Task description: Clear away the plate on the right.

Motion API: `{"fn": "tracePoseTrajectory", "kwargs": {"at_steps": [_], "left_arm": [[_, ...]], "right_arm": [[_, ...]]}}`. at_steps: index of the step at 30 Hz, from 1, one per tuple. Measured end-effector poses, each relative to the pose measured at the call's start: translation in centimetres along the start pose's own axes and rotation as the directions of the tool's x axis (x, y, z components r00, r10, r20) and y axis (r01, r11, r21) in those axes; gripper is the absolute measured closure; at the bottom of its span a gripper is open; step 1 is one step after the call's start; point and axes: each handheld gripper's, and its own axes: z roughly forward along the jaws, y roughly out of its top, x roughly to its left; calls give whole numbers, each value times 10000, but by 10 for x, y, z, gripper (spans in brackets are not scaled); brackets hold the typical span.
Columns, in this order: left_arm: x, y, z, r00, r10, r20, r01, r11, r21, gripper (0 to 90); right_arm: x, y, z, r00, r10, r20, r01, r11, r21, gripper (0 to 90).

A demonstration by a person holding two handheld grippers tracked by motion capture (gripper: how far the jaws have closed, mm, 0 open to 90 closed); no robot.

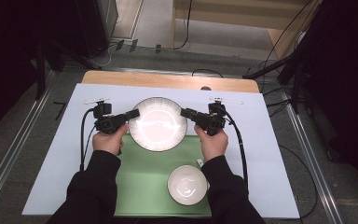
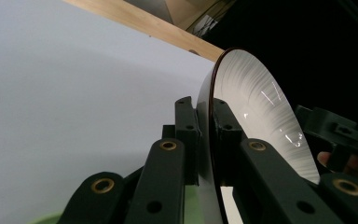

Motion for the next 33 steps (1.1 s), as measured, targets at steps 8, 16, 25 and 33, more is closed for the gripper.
{"fn": "tracePoseTrajectory", "kwargs": {"at_steps": [8, 16, 25, 33], "left_arm": [[21, -1, -16, 9997, -203, -149, 209, 9990, 403, 848], [38, -2, -29, 9999, -170, 7, 169, 9956, 918, 844], [41, -12, -33, 9993, 228, 292, -273, 9862, 1632, 842], [44, -20, -43, 9989, 262, 379, -325, 9839, 1759, 838]], "right_arm": [[-5, -1, -12, 9935, -1117, 229, 1105, 9927, 474, 551], [-20, -8, -28, 9956, -885, 292, 876, 9957, 312, 528], [-28, -13, -36, 9875, -1457, 605, 1426, 9884, 528, 479], [-33, -16, -51, 9813, -1687, 923, 1647, 9851, 497, 443]]}}
